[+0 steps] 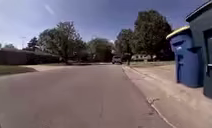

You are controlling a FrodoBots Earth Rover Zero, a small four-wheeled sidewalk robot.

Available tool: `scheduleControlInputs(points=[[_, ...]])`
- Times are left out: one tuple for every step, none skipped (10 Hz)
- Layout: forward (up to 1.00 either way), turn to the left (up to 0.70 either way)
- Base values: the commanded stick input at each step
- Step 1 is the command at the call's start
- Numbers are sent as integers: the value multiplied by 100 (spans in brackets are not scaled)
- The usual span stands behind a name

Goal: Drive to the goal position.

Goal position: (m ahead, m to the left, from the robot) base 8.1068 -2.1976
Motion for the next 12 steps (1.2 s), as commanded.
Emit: scheduleControlInputs(points=[[70, 0], [70, -2], [70, -4], [70, -26], [70, -35], [70, -11], [70, 0], [70, 0], [70, 0], [70, 0], [70, 0], [70, 0]])
